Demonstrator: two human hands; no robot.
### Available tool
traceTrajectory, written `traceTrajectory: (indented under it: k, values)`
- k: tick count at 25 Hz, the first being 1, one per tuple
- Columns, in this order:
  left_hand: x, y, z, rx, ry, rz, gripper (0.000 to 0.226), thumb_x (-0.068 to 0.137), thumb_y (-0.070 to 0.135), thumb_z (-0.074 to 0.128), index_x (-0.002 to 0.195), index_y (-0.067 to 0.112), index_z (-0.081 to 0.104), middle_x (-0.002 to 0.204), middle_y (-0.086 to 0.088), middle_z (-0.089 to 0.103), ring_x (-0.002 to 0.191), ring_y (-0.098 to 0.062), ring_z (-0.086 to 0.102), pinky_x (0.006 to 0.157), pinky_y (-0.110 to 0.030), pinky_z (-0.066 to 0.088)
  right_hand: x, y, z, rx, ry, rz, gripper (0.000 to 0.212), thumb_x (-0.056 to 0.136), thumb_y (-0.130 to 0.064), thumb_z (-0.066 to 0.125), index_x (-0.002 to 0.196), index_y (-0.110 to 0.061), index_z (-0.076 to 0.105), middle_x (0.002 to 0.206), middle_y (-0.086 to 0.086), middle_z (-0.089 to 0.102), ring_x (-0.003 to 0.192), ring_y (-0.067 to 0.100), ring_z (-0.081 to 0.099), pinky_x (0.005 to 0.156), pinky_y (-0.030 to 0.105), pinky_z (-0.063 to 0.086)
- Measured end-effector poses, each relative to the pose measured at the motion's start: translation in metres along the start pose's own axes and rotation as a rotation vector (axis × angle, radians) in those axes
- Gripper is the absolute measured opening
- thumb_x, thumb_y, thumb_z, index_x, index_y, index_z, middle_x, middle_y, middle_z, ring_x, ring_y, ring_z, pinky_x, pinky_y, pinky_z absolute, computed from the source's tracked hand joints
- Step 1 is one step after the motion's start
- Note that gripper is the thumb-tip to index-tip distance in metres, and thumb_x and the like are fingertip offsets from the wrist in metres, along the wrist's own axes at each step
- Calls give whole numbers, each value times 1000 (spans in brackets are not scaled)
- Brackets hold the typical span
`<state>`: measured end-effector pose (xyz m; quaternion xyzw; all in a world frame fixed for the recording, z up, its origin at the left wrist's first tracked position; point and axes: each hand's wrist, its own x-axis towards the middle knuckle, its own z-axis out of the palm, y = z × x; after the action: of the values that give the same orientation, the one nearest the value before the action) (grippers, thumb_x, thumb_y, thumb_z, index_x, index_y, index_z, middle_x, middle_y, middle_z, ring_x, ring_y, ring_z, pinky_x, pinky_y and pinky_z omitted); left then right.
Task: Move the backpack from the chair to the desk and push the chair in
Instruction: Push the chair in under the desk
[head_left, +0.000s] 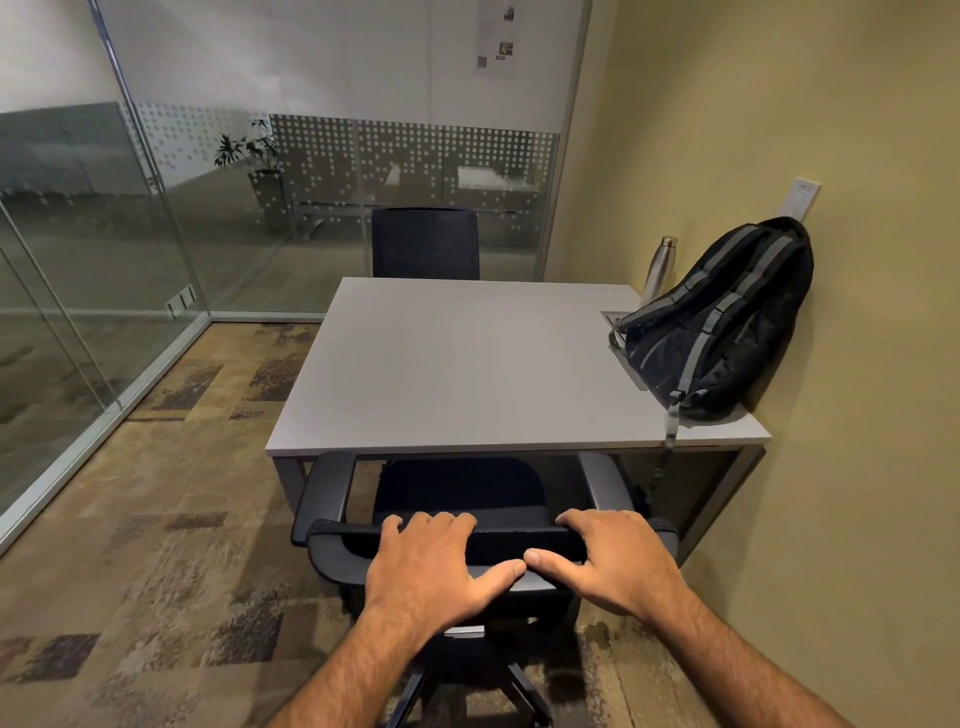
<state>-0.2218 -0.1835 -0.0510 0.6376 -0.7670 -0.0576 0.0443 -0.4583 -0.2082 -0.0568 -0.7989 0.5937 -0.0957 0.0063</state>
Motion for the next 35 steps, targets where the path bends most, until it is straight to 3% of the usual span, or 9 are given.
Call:
traceTrajectory:
  k: [3, 7, 11, 19, 23, 25, 29, 32, 35]
  values:
    - [13, 5, -3, -5, 0, -8, 104, 72, 98, 13, 139, 30, 53, 135, 8, 63, 127, -18, 54, 112, -51, 33, 13, 8, -5, 9, -21, -1, 114, 70, -107, 12, 128, -29, 71, 110, -11, 80, 100, 8, 71, 90, 32, 54]
    - [24, 0, -1, 10, 21, 1, 103, 73, 99, 11, 136, 29, 55, 130, 7, 65, 122, -20, 56, 108, -51, 36, 25, 10, -5, 13, -21, -15, 108, 71, -106, 13, 117, -29, 74, 97, -11, 79, 88, 6, 70, 81, 29, 53]
    - [26, 0, 2, 3, 19, -6, 105, 72, 99, 10, 136, 29, 54, 129, 7, 65, 122, -20, 56, 109, -53, 35, 26, 13, -4, 22, -31, -15, 110, 71, -106, 15, 122, -28, 73, 103, -11, 79, 93, 7, 71, 84, 29, 53]
    - [18, 2, 5, -3, 9, -22, 104, 72, 99, 10, 136, 30, 54, 129, 8, 65, 122, -19, 56, 110, -52, 35, 19, 9, -4, 4, -40, -19, 110, 72, -106, 12, 113, -27, 75, 96, -9, 79, 88, 8, 71, 85, 32, 57]
    - [15, 3, 4, -8, 3, -32, 102, 73, 98, 11, 140, 32, 52, 135, 9, 63, 126, -17, 55, 112, -50, 33, 16, 9, -3, 3, -47, -10, 109, 72, -106, 14, 118, -26, 74, 103, -7, 80, 96, 11, 72, 93, 37, 56]
    - [15, 3, 4, -31, -15, -43, 104, 73, 99, 10, 144, 33, 49, 143, 9, 59, 132, -16, 51, 116, -52, 29, 15, 10, -3, 18, -63, -5, 110, 74, -105, 15, 126, -26, 71, 116, -7, 78, 107, 12, 71, 102, 41, 53]
    - [29, 10, -2, -99, -31, -49, 109, 72, 100, 13, 153, 32, 38, 158, 7, 45, 148, -17, 36, 124, -55, 20, 18, 12, -2, 125, -137, 14, 106, 83, -95, 17, 155, -22, 45, 157, -1, 54, 146, 17, 46, 125, 51, 31]
    - [55, 29, -5, -114, -1, -49, 106, 77, 96, 14, 159, 30, 26, 168, 1, 29, 156, -20, 20, 127, -55, 12, 30, 32, -11, 210, -122, 35, 99, 91, -85, 26, 163, -17, 28, 169, 6, 36, 157, 22, 30, 129, 54, 21]
    - [85, 53, -3, -63, 15, -40, 102, 81, 92, 11, 162, 30, 11, 173, -3, 13, 159, -22, 5, 128, -58, 5, 49, 78, -22, 198, -102, 90, 107, 89, -89, 28, 167, -18, 10, 176, 8, 13, 162, 24, 10, 131, 56, 8]
